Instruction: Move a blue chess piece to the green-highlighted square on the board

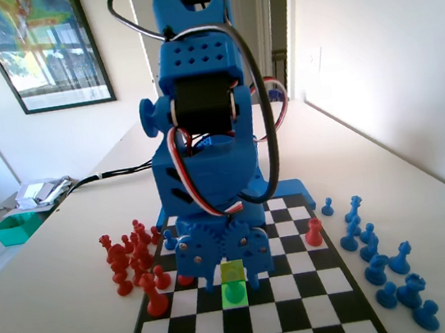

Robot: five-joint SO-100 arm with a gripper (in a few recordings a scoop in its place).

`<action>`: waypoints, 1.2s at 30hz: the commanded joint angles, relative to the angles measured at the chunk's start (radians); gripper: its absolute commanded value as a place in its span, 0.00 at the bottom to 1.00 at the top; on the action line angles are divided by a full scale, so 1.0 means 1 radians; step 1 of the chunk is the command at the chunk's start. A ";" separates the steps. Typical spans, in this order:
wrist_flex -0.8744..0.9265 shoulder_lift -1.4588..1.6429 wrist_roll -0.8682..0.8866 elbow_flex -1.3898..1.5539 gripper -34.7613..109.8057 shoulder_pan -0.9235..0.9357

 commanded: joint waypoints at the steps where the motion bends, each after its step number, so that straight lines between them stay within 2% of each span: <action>1: 0.074 0.127 0.014 -0.048 0.37 -0.015; 8: 0.230 0.253 0.049 -0.138 0.31 -0.035; 12: 0.330 0.341 0.038 -0.192 0.25 -0.035; 21: 0.543 0.624 -0.061 -0.210 0.25 -0.015; 27: 0.769 0.851 -0.163 -0.190 0.25 -0.003; 36: 0.894 1.198 -0.267 -0.044 0.25 -0.006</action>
